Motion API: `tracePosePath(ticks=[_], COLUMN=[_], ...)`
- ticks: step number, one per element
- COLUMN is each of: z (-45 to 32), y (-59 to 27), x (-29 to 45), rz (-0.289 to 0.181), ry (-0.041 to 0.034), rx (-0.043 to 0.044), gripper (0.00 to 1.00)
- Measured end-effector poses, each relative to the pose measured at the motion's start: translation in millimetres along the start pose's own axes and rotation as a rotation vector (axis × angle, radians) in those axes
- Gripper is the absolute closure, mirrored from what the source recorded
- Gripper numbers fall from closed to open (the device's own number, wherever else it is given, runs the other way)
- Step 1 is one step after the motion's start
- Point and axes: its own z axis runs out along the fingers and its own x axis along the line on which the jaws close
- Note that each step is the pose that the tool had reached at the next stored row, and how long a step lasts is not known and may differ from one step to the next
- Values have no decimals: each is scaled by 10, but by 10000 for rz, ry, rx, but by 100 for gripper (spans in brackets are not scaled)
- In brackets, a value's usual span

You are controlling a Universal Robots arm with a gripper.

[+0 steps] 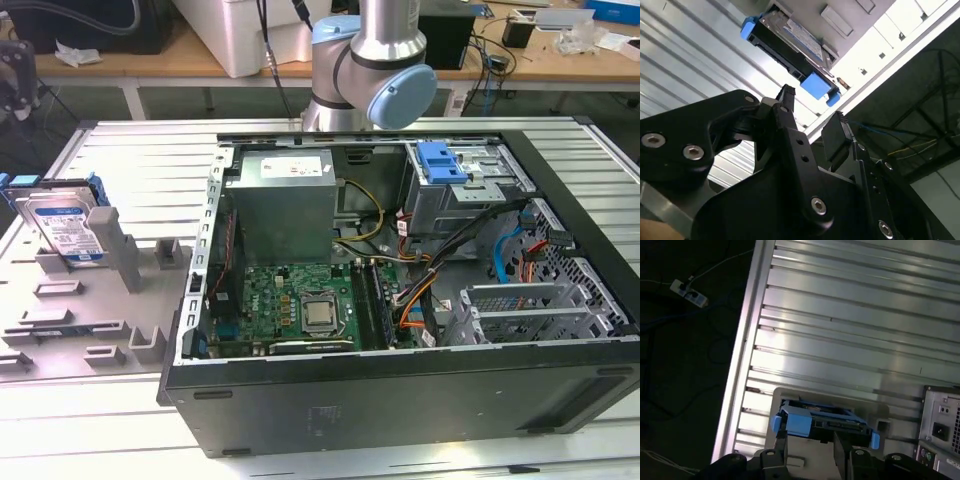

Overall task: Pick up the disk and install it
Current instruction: 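Pick up the disk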

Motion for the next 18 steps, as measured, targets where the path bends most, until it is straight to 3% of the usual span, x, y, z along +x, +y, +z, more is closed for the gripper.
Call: tracePosePath(ticks=[5, 8, 12, 18], z=[3, 5, 6, 8], y=[0, 0, 0, -1], x=[0, 0, 0, 0], rz=[-1071, -1835, -2435, -3322], ry=[68, 188, 293, 351], rx=[-9, -36, -60, -61], gripper=[50, 50, 50, 50])
